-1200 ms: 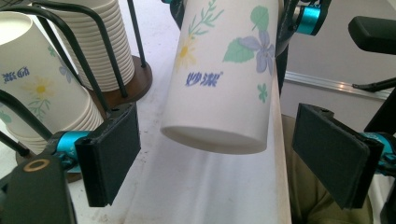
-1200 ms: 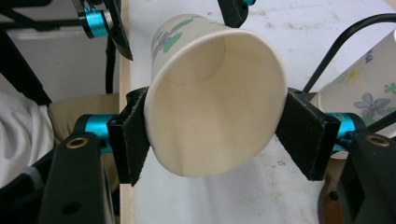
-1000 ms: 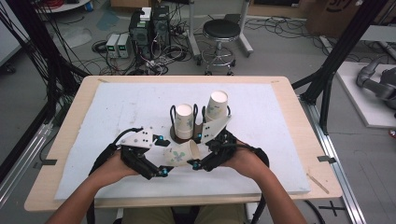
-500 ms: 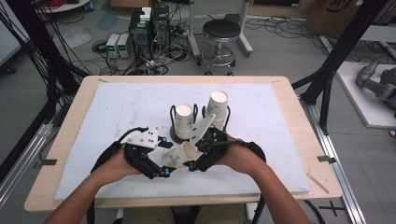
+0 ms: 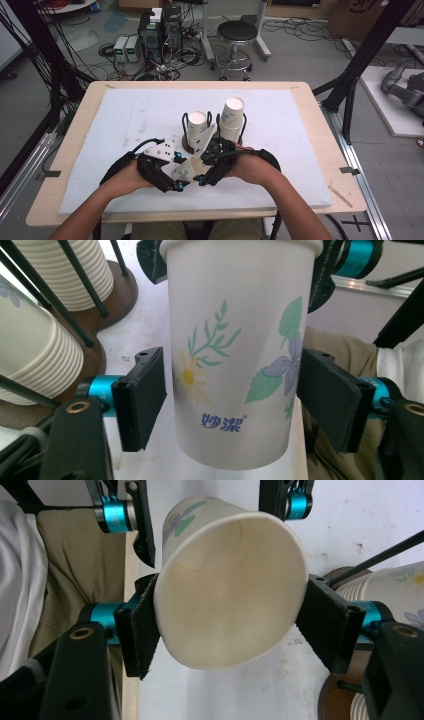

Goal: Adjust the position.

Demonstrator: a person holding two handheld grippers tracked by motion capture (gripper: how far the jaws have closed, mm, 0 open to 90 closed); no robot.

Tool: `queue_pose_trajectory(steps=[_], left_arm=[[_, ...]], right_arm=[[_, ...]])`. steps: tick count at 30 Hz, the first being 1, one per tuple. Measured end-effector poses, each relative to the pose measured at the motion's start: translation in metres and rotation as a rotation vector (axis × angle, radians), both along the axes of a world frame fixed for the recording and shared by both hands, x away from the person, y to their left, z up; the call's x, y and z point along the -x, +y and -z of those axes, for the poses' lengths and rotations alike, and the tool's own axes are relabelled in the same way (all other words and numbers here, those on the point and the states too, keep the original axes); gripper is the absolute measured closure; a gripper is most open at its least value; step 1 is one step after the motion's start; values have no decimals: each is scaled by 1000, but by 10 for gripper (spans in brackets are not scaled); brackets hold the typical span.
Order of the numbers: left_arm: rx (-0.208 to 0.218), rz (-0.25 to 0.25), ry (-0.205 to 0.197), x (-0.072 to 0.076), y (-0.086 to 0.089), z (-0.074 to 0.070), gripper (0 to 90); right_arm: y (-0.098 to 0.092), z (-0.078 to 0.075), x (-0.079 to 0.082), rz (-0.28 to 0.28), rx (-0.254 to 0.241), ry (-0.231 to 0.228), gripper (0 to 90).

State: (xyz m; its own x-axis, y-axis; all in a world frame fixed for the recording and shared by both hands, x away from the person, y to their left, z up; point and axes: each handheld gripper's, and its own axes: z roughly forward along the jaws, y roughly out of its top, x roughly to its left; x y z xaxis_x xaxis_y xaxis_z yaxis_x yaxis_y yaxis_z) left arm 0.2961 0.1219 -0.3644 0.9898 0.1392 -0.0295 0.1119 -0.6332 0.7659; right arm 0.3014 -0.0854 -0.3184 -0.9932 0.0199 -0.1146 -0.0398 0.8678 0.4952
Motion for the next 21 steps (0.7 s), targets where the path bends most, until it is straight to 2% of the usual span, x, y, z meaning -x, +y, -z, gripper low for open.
queue_pose_trajectory(steps=[7,16,19,21], left_arm=[[-29,15,5,-1,-2,2,350],[-25,23,18,-1,-4,6,354],[8,19,32,-2,-2,7,352],[28,7,32,-2,0,9,349]], right_arm=[[5,2,0,-15,26,-1,311],[6,3,0,-12,44,12,309],[3,3,-2,-9,10,30,289],[0,3,-4,0,-48,39,266]])
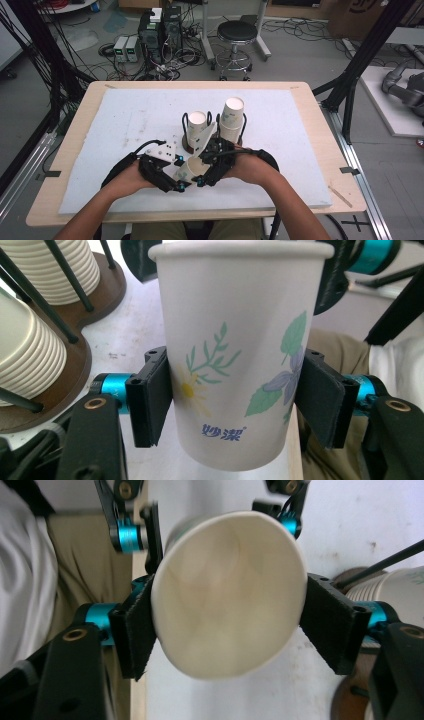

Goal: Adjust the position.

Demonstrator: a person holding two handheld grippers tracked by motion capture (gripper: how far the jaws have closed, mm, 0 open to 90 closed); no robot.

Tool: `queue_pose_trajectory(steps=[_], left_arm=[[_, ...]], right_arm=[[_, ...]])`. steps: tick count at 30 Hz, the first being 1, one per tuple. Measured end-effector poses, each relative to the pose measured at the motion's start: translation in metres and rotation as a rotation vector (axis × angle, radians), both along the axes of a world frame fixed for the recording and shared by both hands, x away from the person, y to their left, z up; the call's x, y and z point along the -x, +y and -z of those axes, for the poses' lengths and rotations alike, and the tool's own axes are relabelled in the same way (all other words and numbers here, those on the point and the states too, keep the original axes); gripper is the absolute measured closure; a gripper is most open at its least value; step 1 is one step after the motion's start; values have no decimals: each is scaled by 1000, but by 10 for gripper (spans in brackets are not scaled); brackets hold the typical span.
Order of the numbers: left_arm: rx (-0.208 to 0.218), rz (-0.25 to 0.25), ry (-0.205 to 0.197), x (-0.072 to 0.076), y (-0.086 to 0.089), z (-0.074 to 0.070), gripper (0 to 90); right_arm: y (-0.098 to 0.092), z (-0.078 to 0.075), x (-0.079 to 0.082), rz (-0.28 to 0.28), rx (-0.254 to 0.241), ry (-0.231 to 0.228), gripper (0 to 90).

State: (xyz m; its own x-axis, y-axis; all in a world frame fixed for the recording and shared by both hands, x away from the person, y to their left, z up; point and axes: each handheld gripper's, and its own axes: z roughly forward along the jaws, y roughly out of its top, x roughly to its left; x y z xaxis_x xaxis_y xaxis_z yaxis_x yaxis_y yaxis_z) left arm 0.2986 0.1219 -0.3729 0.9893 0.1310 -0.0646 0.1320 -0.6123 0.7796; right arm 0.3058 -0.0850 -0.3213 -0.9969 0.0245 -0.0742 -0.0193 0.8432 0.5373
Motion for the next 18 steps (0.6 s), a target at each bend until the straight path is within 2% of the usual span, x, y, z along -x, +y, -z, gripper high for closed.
queue_pose_trajectory(steps=[3,5,9,10,12,18], left_arm=[[40,-26,3,-2,5,2,349],[67,-52,7,-4,10,4,345],[155,-112,24,-6,21,10,339],[171,-120,27,-6,24,12,338],[201,-145,27,-7,29,15,335],[306,-212,5,-7,50,26,332]], right_arm=[[-7,-2,-2,41,-86,29,212],[-12,-3,-3,64,-143,41,212],[-28,-7,-5,117,-274,59,211],[-38,-8,-6,147,-325,57,212],[-43,-7,-7,163,-343,53,211],[-77,4,-4,278,-441,51,212]])
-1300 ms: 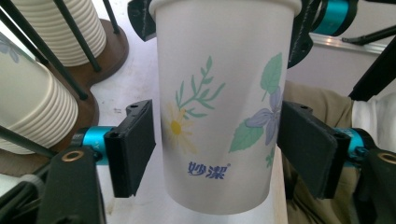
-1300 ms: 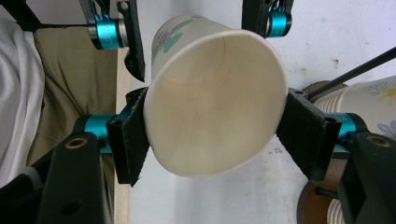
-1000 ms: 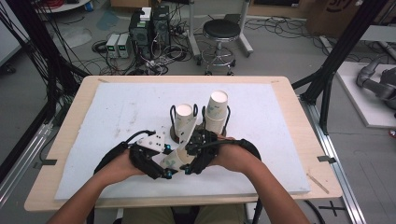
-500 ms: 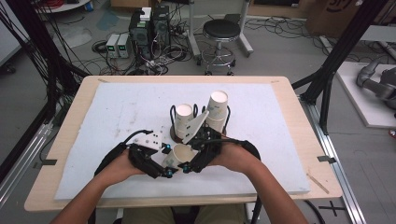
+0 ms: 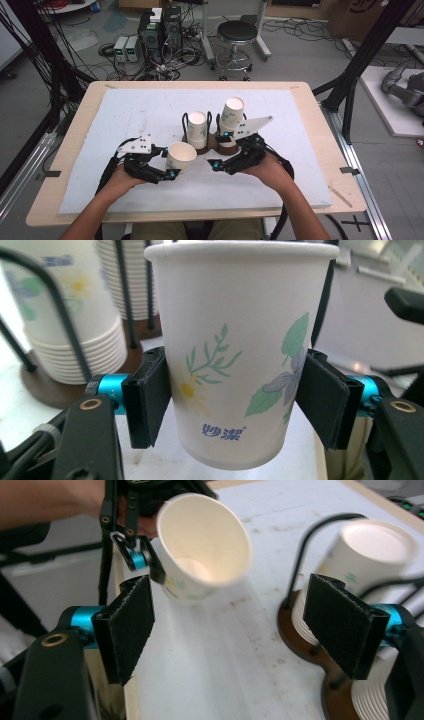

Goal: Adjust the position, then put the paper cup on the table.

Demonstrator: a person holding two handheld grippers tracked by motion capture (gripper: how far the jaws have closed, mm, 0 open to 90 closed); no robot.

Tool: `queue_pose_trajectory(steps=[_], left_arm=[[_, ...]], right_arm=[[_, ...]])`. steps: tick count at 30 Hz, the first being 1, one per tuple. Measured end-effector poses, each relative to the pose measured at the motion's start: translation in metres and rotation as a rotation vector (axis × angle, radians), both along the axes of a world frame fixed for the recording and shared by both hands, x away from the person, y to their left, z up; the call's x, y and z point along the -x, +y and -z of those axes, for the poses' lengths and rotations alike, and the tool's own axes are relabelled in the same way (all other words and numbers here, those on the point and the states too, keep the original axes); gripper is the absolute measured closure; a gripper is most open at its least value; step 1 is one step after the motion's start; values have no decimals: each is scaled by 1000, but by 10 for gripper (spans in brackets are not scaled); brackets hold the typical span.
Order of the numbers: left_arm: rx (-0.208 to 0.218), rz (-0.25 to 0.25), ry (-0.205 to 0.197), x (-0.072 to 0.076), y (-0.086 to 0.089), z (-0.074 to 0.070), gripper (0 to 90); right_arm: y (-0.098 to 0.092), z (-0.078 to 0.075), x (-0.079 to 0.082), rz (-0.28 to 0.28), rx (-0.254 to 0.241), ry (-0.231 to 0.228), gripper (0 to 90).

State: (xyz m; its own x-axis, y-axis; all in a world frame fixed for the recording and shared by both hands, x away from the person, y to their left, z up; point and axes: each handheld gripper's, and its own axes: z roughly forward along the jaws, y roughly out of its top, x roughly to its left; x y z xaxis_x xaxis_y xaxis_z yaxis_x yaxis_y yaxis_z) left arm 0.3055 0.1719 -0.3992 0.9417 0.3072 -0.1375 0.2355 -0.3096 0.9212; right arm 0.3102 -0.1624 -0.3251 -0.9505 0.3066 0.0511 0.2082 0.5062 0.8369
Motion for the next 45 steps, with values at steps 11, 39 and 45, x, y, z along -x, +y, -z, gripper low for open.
queue_pose_trajectory(steps=[11,39,45], left_arm=[[83,-127,-47,0,29,12,330],[235,-364,-189,9,73,16,321],[243,-376,-186,7,75,17,320]], right_arm=[[-50,32,10,193,-58,-11,212],[-100,69,27,477,-76,-108,212],[-103,70,25,488,-83,-109,212]])
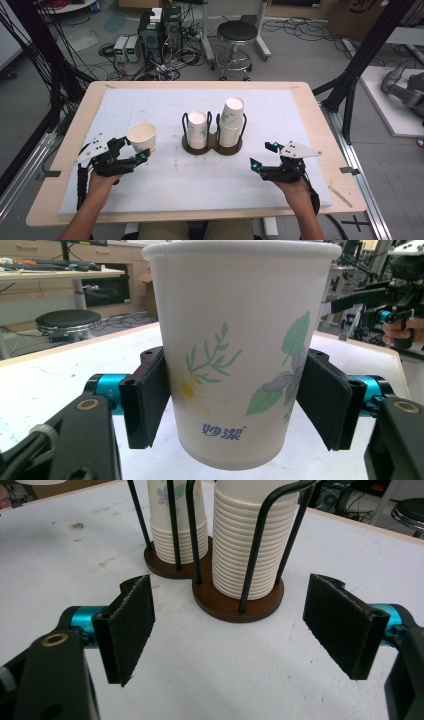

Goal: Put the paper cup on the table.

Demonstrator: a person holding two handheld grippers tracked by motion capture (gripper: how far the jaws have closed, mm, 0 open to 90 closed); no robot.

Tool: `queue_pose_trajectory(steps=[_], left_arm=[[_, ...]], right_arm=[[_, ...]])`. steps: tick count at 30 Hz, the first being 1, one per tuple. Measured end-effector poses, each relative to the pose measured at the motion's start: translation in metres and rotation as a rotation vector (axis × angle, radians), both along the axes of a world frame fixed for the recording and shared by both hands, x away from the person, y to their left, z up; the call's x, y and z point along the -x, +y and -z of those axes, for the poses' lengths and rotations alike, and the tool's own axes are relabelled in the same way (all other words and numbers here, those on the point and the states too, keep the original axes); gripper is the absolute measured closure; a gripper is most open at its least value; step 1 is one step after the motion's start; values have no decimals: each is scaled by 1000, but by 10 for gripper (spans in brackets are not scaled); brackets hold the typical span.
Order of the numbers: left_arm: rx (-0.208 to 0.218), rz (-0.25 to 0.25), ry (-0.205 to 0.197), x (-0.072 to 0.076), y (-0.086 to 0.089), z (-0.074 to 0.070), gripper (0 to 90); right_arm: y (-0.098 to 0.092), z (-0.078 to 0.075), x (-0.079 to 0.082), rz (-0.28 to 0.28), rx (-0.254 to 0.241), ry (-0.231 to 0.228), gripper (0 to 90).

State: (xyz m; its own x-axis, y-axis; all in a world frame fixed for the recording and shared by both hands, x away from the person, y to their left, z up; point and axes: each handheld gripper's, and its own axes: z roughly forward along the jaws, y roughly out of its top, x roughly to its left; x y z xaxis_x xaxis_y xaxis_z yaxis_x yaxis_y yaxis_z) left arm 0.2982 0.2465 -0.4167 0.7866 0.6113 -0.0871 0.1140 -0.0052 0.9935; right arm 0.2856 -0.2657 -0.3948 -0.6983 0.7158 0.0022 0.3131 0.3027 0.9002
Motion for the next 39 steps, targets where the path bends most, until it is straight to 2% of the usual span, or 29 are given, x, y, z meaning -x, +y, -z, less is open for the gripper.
queue_pose_trajectory(steps=[3,10,16,21,26,32,34,39], left_arm=[[-3,-4,-2,-1,1,0,320],[25,-16,0,-9,4,5,321],[-10,-13,-15,-19,6,13,323],[-31,-19,11,-27,3,21,325],[-47,-40,54,-36,-2,28,326],[-100,-95,98,-43,-9,35,332],[-129,-103,127,-45,-11,38,334],[-201,-119,154,-46,-19,37,337]], right_arm=[[0,0,1,-2,-8,0,213],[0,0,3,-2,-21,-6,212],[2,0,2,-15,-18,-6,213],[4,1,1,-26,-20,-5,213],[5,0,1,-29,-21,-5,213],[4,0,0,-30,-20,-10,213],[3,0,1,-31,-18,-11,213],[4,-1,1,-33,-21,-9,213]])
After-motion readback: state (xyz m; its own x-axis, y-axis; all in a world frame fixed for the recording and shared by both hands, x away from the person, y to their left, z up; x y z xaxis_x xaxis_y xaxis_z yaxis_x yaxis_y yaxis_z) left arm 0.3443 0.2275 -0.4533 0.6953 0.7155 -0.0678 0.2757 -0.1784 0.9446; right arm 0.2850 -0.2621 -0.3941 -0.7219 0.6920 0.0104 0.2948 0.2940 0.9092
